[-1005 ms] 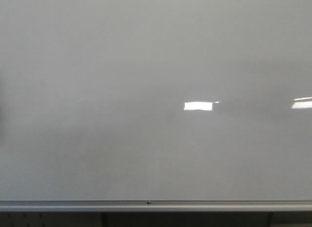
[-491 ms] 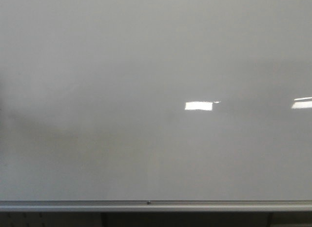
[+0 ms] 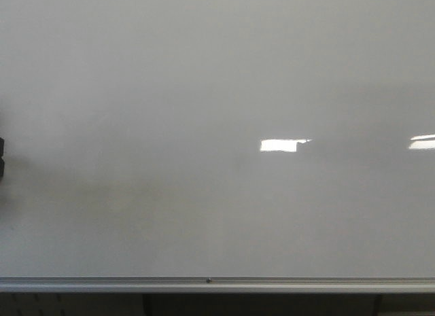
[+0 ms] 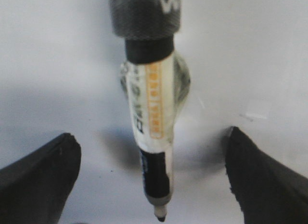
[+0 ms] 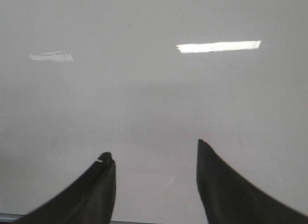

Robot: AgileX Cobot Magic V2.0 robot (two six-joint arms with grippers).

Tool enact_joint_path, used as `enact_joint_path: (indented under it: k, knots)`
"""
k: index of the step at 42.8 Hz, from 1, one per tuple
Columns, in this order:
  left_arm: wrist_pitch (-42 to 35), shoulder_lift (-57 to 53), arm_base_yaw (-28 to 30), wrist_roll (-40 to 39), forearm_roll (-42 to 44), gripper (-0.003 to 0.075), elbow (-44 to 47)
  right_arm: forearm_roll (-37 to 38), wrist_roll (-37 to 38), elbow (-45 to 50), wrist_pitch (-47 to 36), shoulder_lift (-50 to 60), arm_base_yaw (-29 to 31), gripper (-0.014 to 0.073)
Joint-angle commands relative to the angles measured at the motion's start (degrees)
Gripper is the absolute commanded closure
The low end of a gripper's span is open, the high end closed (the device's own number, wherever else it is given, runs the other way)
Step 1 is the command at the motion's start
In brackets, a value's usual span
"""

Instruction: Write number 1 on whiteboard

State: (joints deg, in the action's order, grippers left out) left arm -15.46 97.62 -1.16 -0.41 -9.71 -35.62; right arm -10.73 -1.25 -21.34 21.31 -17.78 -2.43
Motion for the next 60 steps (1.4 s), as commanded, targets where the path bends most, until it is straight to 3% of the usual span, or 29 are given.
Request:
enact_joint_path:
  k: [1, 5, 19, 34, 44, 53, 60]
  knots:
    - [-5.26, -0.42, -0.42, -1.28, -0.84, 0.0149, -2.63, -0.13, -0.05, -2.10, -4.42, -0.85, 0.07, 0.0180]
    - [-5.01, -0.42, -0.42, -1.28, -0.84, 0.0235, -2.63, -0.13, -0.05, -2.10, -4.42, -0.85, 0.07, 0.0180]
    - [-4.31, -0.42, -0.42, -1.28, -0.84, 0.0734, -2.63, -0.13, -0.05, -2.10, -4.42, -0.85, 0.07, 0.0180]
    - [3.83, -6.78, -0.42, -1.28, 2.11, 0.0741, -2.63, -0.13, -0.05, -2.10, -4.35, -0.85, 0.07, 0.0180]
    - [26.70, -19.89, -3.48, 0.41, 6.72, 0.0741, -5.15, -0.24, -0.05, -2.10, -4.36, -0.90, 0.07, 0.0180]
    - [47.80, -23.15, -11.47, 12.96, 5.98, 0.0740, -11.48, -2.71, -0.05, -2.40, -2.00, -2.27, 0.07, 0.0180]
    - [57.66, -23.15, -19.96, 24.64, -0.23, 0.0740, -16.00, -3.93, -0.05, -5.86, 3.28, -7.87, 0.07, 0.0178]
